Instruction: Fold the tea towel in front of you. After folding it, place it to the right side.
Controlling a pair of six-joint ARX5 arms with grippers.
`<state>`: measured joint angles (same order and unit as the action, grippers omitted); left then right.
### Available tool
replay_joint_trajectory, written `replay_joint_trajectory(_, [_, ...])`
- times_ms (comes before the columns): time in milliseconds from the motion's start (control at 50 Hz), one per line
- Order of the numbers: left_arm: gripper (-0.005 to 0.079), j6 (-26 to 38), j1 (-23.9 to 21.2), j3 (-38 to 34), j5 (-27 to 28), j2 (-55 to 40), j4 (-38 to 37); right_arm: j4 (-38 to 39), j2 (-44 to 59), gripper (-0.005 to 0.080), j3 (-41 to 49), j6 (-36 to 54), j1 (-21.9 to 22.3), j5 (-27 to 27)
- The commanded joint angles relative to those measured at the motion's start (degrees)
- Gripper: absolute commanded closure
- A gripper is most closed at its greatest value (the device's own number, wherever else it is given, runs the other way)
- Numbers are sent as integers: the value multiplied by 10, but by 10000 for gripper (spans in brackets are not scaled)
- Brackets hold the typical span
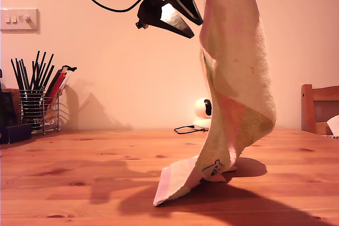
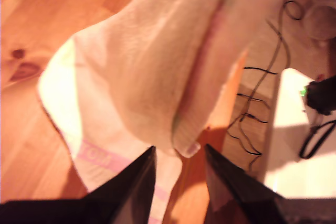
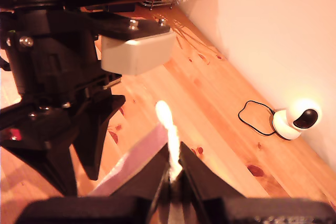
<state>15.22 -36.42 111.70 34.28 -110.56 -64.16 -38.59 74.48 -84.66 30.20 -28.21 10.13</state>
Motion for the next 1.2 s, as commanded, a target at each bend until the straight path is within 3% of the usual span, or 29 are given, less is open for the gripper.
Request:
replay_joint_trajectory(0, [490, -5, -10, 4, -1, -5, 10, 6, 4, 763, -10, -2, -2, 2])
replay_joint_trajectory(260, [500, -9, -23, 4, -3, -14, 11, 6, 4, 763, -10, -2, -2, 2])
replay_joint_trajectory(460, [631, -9, -30, 4, -4, -33, -4, 6, 4, 763, -10, -2, -2, 2])
replay_joint_trajectory(580, [771, -9, -31, 4, -25, -37, -4, 6, 4, 763, -10, -2, -2, 2])
replay_joint_trajectory(740, [737, -26, -32, 4, -33, -37, 0, 6, 4, 763, -10, -2, -2, 2])
replay_joint_trajectory(920, [474, -35, -33, 4, -39, -37, -13, 6, 4, 763, -10, -2, -2, 2])
replay_joint_trajectory(1120, [476, -57, -38, 4, -39, -36, -14, 6, 4, 763, -10, -2, -2, 2])
replay_joint_trajectory(1180, [513, -69, -38, 5, -39, -32, -16, 6, 4, 763, -10, -2, -2, 2])
